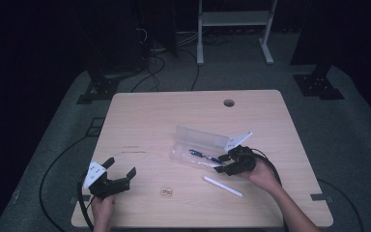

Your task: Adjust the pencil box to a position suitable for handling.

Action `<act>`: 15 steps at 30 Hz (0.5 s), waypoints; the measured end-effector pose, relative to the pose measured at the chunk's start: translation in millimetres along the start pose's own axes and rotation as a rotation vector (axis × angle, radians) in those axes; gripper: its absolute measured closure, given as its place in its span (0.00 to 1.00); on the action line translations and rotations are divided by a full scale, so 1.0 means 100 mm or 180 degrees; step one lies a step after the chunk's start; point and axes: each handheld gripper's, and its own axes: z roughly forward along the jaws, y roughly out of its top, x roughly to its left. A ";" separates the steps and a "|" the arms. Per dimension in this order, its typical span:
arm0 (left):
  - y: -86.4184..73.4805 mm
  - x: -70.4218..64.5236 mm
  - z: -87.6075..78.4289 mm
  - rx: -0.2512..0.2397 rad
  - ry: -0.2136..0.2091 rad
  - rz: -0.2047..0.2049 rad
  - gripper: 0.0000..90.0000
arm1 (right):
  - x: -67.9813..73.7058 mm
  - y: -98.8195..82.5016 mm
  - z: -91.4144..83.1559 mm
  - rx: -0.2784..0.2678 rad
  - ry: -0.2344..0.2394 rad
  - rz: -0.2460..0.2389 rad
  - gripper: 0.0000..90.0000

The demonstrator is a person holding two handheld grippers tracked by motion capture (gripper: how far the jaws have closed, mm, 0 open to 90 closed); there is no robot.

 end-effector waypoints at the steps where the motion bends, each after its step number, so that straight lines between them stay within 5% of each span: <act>1: 0.00 0.00 0.00 0.0002 0.0003 0.0004 0.01 | 0.01 -0.02 0.00 0.0002 0.0001 -0.0002 0.55; 15: 0.00 0.00 0.00 0.0007 0.0019 0.0006 0.01 | 0.20 -0.23 -0.03 0.0006 0.0009 -0.0071 0.55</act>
